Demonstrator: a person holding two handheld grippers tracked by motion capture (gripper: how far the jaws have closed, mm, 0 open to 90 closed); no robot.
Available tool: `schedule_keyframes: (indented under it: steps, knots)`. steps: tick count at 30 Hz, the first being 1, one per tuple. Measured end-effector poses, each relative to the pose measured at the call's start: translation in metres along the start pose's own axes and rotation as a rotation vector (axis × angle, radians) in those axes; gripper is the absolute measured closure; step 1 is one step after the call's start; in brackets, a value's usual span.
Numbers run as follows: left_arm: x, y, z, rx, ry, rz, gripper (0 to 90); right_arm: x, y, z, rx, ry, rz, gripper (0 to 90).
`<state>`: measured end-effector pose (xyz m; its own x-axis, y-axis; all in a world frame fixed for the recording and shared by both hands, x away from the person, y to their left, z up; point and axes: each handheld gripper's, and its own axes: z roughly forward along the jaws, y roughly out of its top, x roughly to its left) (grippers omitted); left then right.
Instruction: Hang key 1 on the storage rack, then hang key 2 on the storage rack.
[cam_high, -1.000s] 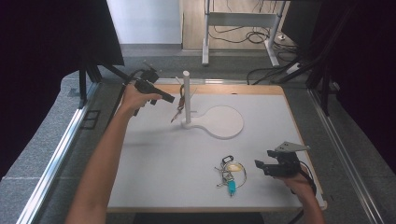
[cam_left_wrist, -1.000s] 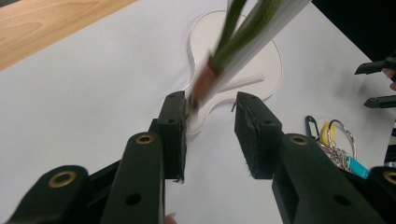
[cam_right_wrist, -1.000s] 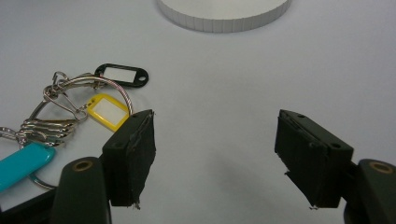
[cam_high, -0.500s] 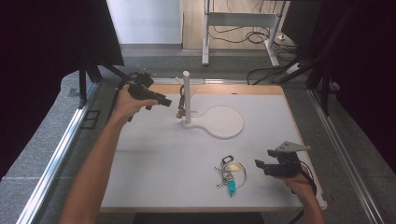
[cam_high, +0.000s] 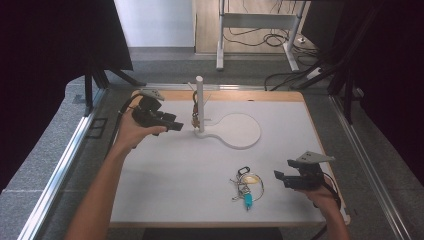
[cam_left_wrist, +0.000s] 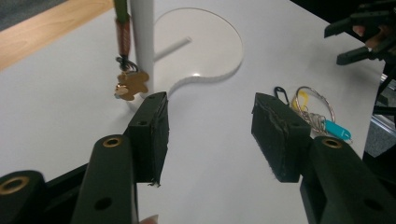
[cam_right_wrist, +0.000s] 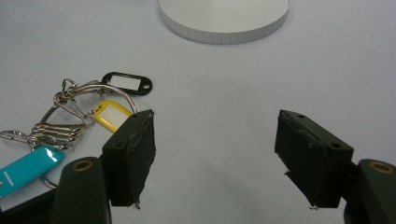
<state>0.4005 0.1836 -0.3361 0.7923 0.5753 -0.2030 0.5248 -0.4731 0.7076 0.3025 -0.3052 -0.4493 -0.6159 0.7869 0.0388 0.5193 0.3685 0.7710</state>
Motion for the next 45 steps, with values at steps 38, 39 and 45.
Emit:
schedule_keyframes:
  steps: [38, 39, 45]
  knots:
    - [-0.046, -0.103, 0.0, 0.01, 0.044, -0.022, 39.2, 0.006, 0.01, 0.012, 0.079, -0.007, -0.001, 33.2]
    - [-0.046, -0.103, 0.0, 0.01, 0.044, -0.022, 39.1, 0.006, 0.01, 0.012, 0.079, -0.007, -0.001, 33.2]
    - [-0.05, -0.105, 0.002, 0.027, 0.025, -0.01, 38.7, 0.012, 0.03, 0.006, 0.141, 0.008, -0.055, 36.3]
